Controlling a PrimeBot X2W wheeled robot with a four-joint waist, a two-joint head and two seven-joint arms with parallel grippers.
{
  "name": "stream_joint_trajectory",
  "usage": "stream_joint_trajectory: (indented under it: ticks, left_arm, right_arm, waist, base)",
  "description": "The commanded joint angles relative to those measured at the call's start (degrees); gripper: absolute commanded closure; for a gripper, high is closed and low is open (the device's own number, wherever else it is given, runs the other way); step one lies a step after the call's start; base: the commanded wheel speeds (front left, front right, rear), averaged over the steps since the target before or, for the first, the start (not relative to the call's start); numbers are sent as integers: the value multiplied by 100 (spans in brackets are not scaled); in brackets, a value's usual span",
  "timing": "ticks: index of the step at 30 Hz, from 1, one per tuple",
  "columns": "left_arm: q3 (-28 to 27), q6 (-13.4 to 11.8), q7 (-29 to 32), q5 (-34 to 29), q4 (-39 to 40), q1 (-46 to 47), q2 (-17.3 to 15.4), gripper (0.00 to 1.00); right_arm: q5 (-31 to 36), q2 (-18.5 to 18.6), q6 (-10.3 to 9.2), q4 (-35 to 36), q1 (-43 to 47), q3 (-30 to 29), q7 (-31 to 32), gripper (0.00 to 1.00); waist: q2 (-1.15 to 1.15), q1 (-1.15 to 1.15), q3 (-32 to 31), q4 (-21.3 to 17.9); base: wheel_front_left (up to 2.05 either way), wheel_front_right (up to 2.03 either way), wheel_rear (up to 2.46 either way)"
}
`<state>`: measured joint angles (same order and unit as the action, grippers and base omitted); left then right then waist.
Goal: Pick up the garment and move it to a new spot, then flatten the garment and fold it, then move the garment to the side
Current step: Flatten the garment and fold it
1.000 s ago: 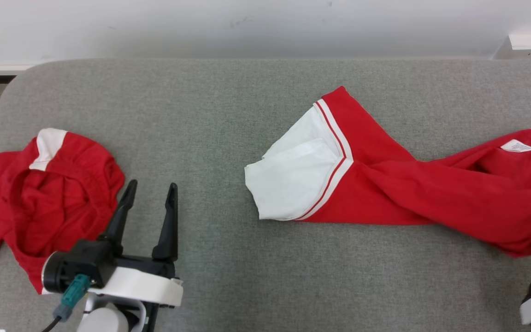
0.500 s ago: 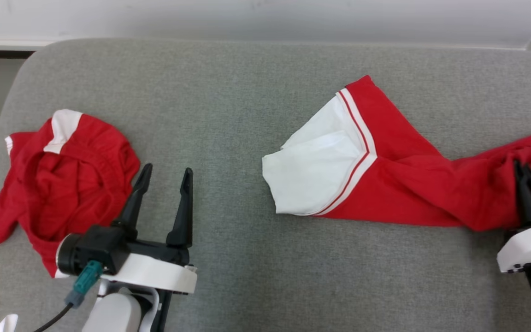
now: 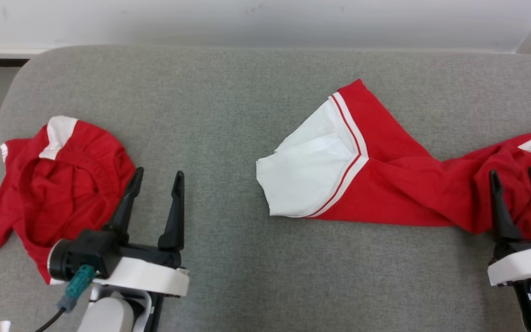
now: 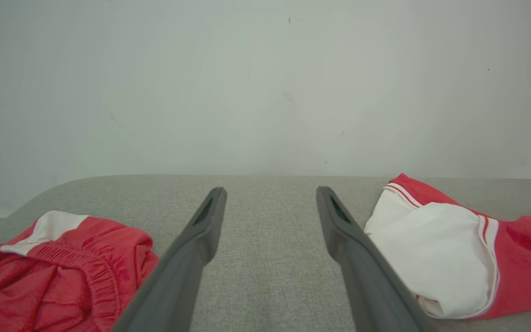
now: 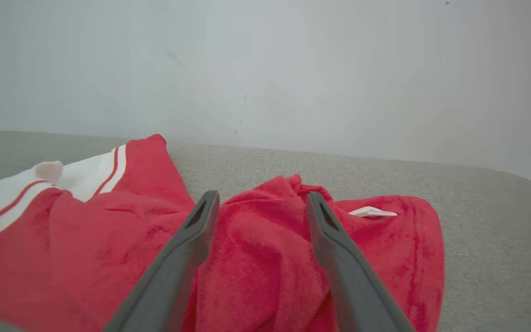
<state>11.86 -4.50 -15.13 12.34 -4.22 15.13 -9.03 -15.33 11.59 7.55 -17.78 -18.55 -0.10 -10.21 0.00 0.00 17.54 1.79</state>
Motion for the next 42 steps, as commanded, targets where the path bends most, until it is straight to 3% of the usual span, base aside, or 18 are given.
stream_joint_trajectory:
  ticks: [1,9,17,33,42]
  left_arm:
    - [-49,3,-2,-23,-4,-88,-52,0]
    - [-165,-48,-2,-58,-16,-406,-165,0]
    - [-136,-63,39,-7,14,-618,-211,0]
    - [-38,-76,79,39,20,-507,-249,0]
    - [515,300,607,-206,-145,1125,-1,0]
  right_arm:
    - [-73,-24,-12,234,167,-139,-65,0]
    - [88,-235,-12,1575,944,-899,347,0]
    - [73,-437,-12,2421,1532,-671,898,0]
    - [14,-514,-13,2626,1623,-606,1037,0]
    - [-28,-439,-13,2811,1414,-676,1077,0]
  waist:
    - [0,0,-76,-67]
    - [0,0,-400,-224]
    - [0,0,-583,-288]
    - [0,0,-563,-261]
    - [0,0,-92,-184]
  base:
    - [0,0,0]
    - [0,0,0]
    - [0,0,0]
    - [0,0,0]
    - [0,0,0]
